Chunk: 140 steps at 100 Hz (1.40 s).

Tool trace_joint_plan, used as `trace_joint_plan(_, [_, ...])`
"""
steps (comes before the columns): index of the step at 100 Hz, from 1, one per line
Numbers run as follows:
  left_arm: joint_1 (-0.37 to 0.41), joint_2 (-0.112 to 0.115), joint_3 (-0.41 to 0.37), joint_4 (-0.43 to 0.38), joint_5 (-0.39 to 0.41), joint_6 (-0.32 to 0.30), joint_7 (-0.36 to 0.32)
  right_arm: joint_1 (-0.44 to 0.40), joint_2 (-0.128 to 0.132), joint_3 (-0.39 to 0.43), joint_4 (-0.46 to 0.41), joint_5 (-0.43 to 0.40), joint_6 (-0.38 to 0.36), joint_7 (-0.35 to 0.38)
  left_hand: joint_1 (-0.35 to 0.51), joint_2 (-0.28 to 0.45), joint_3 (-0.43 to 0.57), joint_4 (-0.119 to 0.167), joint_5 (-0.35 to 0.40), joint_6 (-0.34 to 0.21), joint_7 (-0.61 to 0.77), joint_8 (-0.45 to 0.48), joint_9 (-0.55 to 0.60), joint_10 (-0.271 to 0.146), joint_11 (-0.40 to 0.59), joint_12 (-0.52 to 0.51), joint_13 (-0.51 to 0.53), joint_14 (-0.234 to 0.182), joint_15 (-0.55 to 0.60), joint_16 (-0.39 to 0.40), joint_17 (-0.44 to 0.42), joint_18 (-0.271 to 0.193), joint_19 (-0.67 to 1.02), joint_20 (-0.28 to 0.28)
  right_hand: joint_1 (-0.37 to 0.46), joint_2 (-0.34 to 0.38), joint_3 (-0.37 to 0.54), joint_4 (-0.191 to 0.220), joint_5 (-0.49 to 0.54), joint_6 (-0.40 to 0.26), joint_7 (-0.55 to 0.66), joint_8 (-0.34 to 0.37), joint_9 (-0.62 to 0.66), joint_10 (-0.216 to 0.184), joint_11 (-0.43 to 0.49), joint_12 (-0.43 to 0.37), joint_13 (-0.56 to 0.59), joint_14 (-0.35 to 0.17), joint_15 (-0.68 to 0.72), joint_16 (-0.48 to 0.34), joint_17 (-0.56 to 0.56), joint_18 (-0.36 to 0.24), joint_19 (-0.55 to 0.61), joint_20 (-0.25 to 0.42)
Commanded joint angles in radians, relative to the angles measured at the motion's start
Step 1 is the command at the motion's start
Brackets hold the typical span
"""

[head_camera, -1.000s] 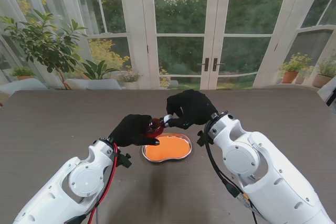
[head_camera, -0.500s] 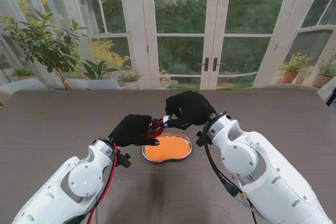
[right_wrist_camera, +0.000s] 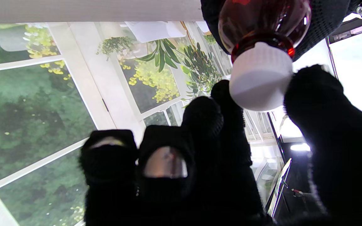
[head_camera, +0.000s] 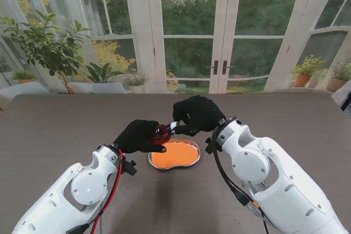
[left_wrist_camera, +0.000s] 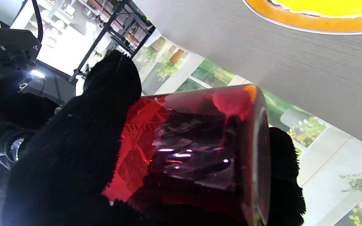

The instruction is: Collect the cotton balls from the tray into a sample bottle

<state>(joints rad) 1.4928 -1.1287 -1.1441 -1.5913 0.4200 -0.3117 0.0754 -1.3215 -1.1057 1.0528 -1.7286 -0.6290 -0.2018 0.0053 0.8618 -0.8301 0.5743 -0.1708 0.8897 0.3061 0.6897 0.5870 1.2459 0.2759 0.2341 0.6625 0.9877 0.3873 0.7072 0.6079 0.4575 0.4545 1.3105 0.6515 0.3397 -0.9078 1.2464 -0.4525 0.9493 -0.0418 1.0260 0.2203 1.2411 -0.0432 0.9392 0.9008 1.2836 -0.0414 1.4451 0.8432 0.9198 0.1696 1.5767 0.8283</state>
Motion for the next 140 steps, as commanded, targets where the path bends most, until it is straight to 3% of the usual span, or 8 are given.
trace_joint_plan(1, [-0.006, -0.003, 0.001, -0.018, -0.004, -0.001, -0.024, -0.009, 0.0, -0.005, -0.006, -0.011, -0.001, 0.023, 0.201, 0.268, 0.291, 0.018, 0.161, -0.203, 0.134, 0.021, 0.033, -0.061, 0.015, -0.009, 0.001, 0.002, 0.019, -0.004, -0.024, -0.023, -0.019, 0.001, 0.113, 0.056, 0.075, 0.088, 0.016, -0.06, 0.124, 0.043, 0.005, -0.012, 0.015, 0.017, 0.035, -0.023, 0.039, 0.005, 0.002, 0.012, 0.069, 0.01])
trace_joint_plan(67, [-0.002, -0.002, 0.001, -0.026, 0.004, 0.017, -0.028, -0.026, 0.0, -0.001, -0.021, -0.077, -0.006, -0.017, 0.204, 0.258, 0.306, 0.015, 0.162, -0.184, 0.137, 0.018, 0.045, -0.035, 0.026, -0.009, 0.036, 0.015, 0.024, -0.007, 0.005, 0.001, -0.001, 0.005, 0.103, 0.067, 0.076, 0.088, 0.015, -0.052, 0.13, 0.057, 0.012, -0.015, 0.017, 0.018, 0.035, -0.03, 0.054, 0.011, 0.006, 0.013, 0.07, 0.012])
trace_joint_plan(140, [0.015, 0.002, -0.013, -0.035, -0.003, 0.027, -0.046, -0.036, 0.006, 0.01, -0.034, -0.025, 0.013, 0.039, 0.21, 0.261, 0.304, 0.013, 0.155, -0.174, 0.138, 0.017, 0.039, -0.024, 0.028, -0.009, 0.035, 0.02, 0.027, -0.007, 0.004, 0.003, 0.002, 0.006, 0.047, 0.173, 0.081, 0.098, -0.023, -0.011, 0.162, 0.113, 0.004, 0.002, 0.025, 0.013, 0.034, -0.01, 0.064, 0.013, -0.006, 0.021, 0.076, 0.018])
